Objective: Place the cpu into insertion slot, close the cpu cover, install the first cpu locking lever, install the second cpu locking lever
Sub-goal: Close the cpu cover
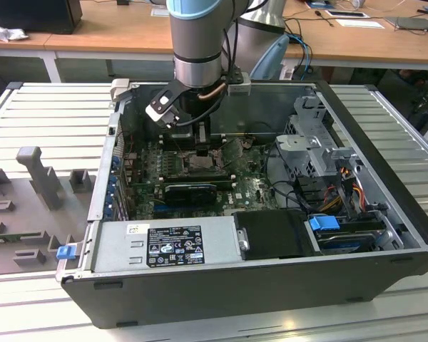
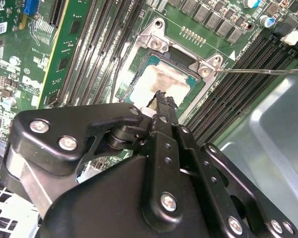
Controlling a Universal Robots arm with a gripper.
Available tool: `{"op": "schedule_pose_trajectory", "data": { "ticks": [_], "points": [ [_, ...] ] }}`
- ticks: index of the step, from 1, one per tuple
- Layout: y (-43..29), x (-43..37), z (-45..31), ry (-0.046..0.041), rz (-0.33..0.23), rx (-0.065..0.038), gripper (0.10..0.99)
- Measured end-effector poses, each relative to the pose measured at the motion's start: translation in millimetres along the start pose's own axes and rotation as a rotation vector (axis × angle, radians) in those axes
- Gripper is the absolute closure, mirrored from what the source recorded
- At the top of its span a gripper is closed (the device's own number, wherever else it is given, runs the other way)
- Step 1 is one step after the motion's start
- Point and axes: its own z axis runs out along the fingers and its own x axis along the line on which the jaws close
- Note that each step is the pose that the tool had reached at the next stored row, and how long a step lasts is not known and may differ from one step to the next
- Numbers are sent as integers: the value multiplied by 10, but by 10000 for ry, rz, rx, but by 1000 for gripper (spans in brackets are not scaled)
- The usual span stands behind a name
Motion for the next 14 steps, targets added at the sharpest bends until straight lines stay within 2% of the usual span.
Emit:
{"op": "schedule_pose_trajectory", "data": {
  "ticks": [9,14],
  "points": [
    [17,1,-4,-9,0,1,980],
    [22,3,-63,-13,-1,2,980]
  ]
}}
